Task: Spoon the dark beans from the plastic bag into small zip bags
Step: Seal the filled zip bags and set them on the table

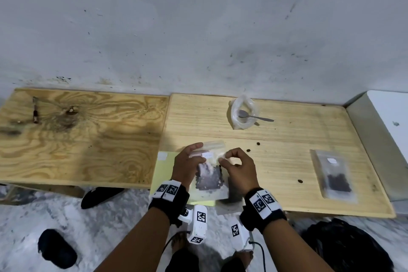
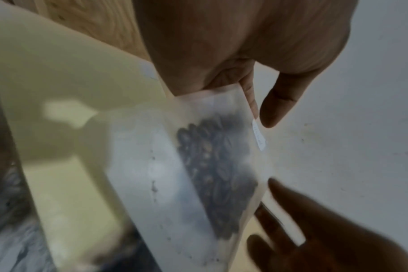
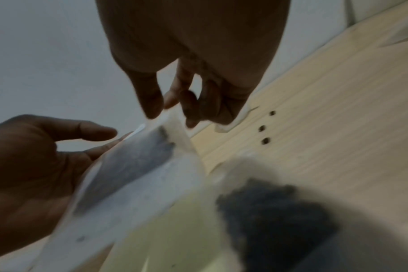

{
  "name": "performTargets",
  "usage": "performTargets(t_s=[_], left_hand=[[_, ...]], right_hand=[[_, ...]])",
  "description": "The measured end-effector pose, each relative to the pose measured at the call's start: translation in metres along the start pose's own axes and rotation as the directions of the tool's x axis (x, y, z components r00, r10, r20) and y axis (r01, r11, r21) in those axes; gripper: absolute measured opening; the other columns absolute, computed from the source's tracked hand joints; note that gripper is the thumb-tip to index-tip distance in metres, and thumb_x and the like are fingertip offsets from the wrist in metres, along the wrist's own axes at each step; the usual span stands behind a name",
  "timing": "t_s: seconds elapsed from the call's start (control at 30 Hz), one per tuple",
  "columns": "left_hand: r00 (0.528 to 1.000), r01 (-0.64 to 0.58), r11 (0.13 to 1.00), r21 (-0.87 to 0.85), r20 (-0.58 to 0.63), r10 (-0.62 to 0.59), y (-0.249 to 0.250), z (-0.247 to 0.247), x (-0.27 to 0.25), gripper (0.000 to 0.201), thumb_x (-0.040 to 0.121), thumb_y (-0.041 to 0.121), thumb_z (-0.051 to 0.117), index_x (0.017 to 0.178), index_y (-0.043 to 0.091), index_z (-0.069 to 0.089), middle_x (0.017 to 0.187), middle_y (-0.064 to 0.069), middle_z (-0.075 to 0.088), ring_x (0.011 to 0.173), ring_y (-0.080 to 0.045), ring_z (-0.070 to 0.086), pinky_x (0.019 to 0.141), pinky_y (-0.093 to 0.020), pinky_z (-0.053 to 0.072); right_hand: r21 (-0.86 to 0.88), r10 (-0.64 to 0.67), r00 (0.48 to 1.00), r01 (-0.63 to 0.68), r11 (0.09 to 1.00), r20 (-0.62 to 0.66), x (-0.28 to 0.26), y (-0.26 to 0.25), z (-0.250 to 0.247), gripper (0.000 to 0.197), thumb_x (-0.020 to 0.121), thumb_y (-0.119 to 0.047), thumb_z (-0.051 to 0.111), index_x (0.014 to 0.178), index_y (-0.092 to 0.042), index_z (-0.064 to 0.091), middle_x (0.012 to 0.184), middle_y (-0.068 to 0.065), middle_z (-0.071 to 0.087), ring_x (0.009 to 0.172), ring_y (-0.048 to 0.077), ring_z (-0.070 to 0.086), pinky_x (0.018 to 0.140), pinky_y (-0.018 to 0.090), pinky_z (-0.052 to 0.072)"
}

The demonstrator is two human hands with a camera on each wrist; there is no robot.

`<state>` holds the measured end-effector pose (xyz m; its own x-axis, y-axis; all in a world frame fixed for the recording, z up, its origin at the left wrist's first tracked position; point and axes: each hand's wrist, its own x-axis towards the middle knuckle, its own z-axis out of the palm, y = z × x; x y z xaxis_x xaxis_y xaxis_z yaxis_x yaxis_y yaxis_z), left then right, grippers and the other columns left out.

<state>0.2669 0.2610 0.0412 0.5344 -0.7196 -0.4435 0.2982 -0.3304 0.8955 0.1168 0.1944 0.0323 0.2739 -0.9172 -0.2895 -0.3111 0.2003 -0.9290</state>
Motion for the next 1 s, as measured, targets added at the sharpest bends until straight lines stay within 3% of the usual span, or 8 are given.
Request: performTargets(t_s=[0.17,0.23,0.37,0.47,0.6,0.77,0.9,1.0], left_hand=[[0.999,0.009,1.0,0.012,0.051,-0.009,0.012,0.043,0.001,0.039,0.082,-0.008,0.061,0.114,0.013,0.065,0.083,0.001,0.065,0.041,-0.001,0.05,0.041,-0.013,0.041],[0.996,-0.018,0.998,0.052,0.088,0.014,0.012,0.067,-0.001,0.042,0.079,-0.006,0.065,0.115,0.016,0.066,0.091,0.0,0.065,0.054,0.0,0.057,0.049,-0.013,0.046],[0.988,-0.038,0.988,0.151,0.153,0.014,-0.003,0.121,-0.011,0.035,0.063,0.01,0.072,0.096,0.023,0.074,0.094,0.002,0.072,0.091,-0.019,0.067,0.076,-0.029,0.052],[0.978,-0.018,0.975,0.22,0.206,-0.028,-0.025,0.166,-0.017,0.03,0.077,-0.002,0.069,0.088,0.026,0.073,0.091,0.004,0.071,0.09,-0.023,0.067,0.074,-0.032,0.054],[0.949,0.048,0.964,0.262,0.288,-0.126,-0.049,0.237,-0.024,0.033,0.084,-0.006,0.061,0.094,0.024,0.071,0.099,-0.002,0.069,0.088,-0.019,0.066,0.062,-0.024,0.053],[0.92,0.046,0.945,0.323,0.356,-0.167,-0.072,0.326,-0.031,0.035,0.082,0.0,0.066,0.101,0.028,0.069,0.119,-0.004,0.067,0.105,-0.025,0.066,0.092,-0.046,0.056],[0.909,0.075,0.926,0.371,0.357,-0.217,-0.084,0.367,-0.028,0.041,0.084,0.005,0.064,0.124,0.016,0.065,0.129,-0.002,0.063,0.111,-0.024,0.064,0.097,-0.046,0.053],[0.907,0.081,0.915,0.395,0.352,-0.232,-0.089,0.377,-0.024,0.043,0.085,0.005,0.064,0.127,0.014,0.063,0.128,-0.002,0.061,0.11,-0.023,0.063,0.096,-0.045,0.053]], right_hand=[[-0.018,0.1,0.987,-0.098,0.995,0.125,-0.002,0.014,-0.049,0.014,0.075,0.0,0.079,0.083,-0.008,0.071,0.077,-0.002,0.066,0.076,0.014,0.062,0.066,0.021,0.049],[0.022,0.111,0.991,-0.113,0.993,0.068,0.0,0.017,-0.072,0.016,0.075,0.003,0.078,0.085,-0.008,0.073,0.076,-0.003,0.064,0.068,0.01,0.061,0.06,0.017,0.047],[0.102,0.161,0.982,-0.151,0.983,-0.094,0.011,0.03,-0.132,0.018,0.078,0.002,0.077,0.085,-0.014,0.073,0.083,0.007,0.067,0.062,0.013,0.064,0.058,0.024,0.047],[0.071,0.182,0.969,-0.173,0.982,-0.169,0.017,0.047,-0.179,0.018,0.078,0.0,0.077,0.084,-0.016,0.073,0.09,0.01,0.072,0.07,0.021,0.068,0.067,0.031,0.053],[-0.032,0.203,0.929,-0.223,0.974,-0.308,0.021,0.074,-0.244,0.013,0.079,-0.006,0.078,0.086,-0.016,0.073,0.097,0.004,0.072,0.088,0.018,0.066,0.074,0.025,0.049],[-0.134,0.213,0.853,-0.31,0.941,-0.477,0.025,0.097,-0.313,0.018,0.079,-0.013,0.077,0.096,-0.016,0.074,0.1,0.002,0.069,0.091,0.02,0.062,0.081,0.025,0.043],[-0.237,0.179,0.855,-0.326,0.915,-0.487,0.037,0.117,-0.341,0.028,0.082,-0.018,0.075,0.109,-0.017,0.072,0.117,0.006,0.065,0.108,0.024,0.061,0.086,0.025,0.042],[-0.297,0.17,0.877,-0.326,0.897,-0.449,0.044,0.129,-0.347,0.031,0.083,-0.022,0.075,0.113,-0.015,0.071,0.12,0.009,0.064,0.111,0.025,0.061,0.089,0.028,0.046]])
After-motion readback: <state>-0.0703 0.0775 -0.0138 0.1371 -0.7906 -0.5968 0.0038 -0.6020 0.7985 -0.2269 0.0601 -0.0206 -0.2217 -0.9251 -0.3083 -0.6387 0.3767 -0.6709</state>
